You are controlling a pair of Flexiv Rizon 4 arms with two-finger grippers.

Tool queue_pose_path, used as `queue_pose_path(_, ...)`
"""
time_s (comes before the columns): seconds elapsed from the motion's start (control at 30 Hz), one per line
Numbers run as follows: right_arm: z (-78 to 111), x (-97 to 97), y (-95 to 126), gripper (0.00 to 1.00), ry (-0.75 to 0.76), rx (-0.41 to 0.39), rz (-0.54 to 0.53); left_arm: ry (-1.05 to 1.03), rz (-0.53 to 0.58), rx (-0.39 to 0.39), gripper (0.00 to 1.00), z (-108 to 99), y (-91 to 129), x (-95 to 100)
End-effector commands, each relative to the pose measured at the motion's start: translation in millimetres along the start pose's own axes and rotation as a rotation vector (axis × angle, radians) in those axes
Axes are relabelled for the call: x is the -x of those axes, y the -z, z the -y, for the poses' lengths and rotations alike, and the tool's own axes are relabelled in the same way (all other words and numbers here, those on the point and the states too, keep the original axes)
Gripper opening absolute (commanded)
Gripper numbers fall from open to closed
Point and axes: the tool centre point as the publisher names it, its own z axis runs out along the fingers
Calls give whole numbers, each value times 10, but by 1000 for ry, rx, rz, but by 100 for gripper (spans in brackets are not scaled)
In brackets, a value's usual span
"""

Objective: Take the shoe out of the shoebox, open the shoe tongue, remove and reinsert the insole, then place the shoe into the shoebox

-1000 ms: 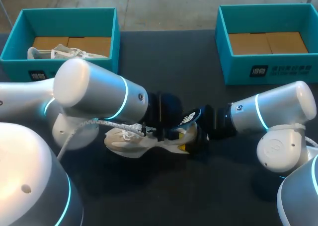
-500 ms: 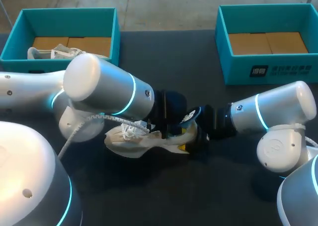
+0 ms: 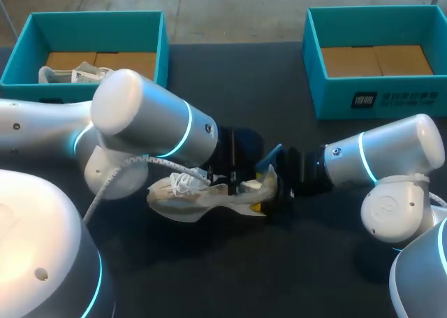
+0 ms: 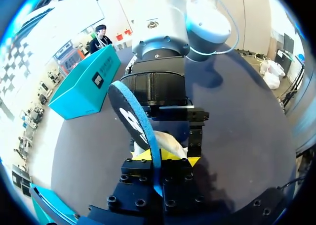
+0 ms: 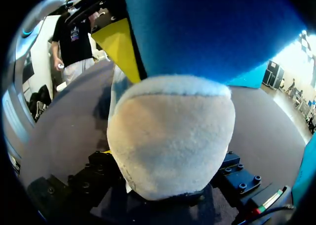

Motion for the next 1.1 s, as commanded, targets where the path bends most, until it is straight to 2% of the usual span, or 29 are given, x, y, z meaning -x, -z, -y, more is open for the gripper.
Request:
queue_pose_path(0.03,-4,-20,-13,0,0,-7,3,-4,-25,-15,0,-21,152,24)
queue_pose_path(0.5,-4,-20,-13,0,0,-7,3,-16,-86,-51,0,304,589,14)
queue_pose_path(1.1,-4,-20,-13,0,0,-7,3,-34,-117,-80,0,942,1194,60)
